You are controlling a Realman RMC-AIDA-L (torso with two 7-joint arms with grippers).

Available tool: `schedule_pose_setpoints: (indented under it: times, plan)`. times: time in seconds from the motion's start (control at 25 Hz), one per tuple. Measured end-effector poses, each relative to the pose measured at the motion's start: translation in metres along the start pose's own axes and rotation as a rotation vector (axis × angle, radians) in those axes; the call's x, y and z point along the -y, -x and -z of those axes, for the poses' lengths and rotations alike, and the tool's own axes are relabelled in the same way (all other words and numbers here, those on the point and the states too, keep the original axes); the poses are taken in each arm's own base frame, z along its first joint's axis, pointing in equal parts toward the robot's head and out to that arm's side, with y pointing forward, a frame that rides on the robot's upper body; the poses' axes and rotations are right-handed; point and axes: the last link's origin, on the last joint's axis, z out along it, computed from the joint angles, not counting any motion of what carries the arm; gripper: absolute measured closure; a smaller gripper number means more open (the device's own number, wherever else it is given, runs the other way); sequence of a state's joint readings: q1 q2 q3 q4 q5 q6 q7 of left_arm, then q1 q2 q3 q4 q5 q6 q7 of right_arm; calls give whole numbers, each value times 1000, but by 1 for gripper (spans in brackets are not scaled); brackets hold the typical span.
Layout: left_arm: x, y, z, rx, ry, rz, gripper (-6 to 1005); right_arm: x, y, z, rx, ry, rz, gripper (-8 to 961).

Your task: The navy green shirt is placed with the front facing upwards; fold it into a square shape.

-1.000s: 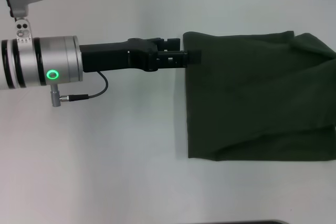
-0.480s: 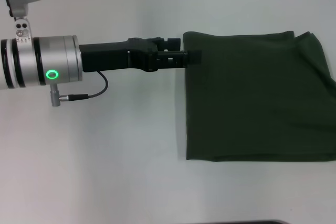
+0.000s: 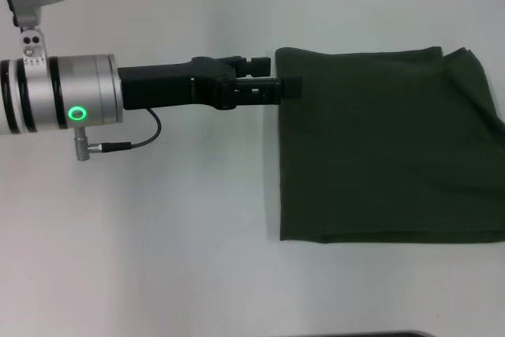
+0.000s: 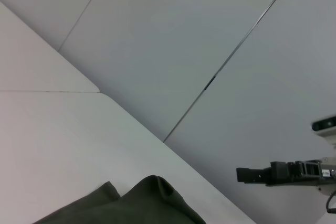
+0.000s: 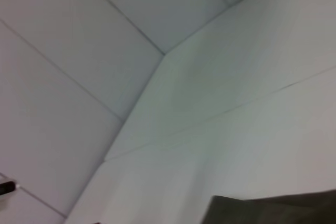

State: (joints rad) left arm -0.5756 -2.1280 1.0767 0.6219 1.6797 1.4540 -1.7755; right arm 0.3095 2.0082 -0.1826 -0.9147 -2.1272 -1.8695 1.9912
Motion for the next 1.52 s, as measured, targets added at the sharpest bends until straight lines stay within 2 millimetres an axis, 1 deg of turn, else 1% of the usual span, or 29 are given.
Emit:
schedule_pose_setpoints:
  times: [0.08,0.32,0.4,0.52,0.64,0.84,0.96,1.08,1.32,1.52]
  plan:
    - [0,0,1,-2,-1,-10,84,-3,3,-9,-4,30,8,203]
    - [-1,1,0,-10,-1,-56,84,-18,19,-47,-50,139,49,208]
    - [0,1,0,-11,-6,-65,84,-22,24,-55,-59,157,59,209]
    - [2,0,3,-22,-17,-75,84,-26,35,-66,-81,154,60,301]
    - [4,0,6,-31,-28,-80,84,-29,45,-77,-154,109,74,393]
    - [6,-1,9,-46,-38,-81,84,-39,60,-88,-257,38,113,636]
    - [7,0,11,-50,-43,-76,84,-46,69,-89,-316,-30,146,754]
    - [7,1,12,-51,-46,-72,84,-48,73,-92,-368,-83,166,873]
    - [7,3,12,-53,-46,-67,84,-48,73,-104,-503,-189,241,913]
    - [6,5,11,-56,-46,-62,84,-50,66,-128,-616,-269,305,946]
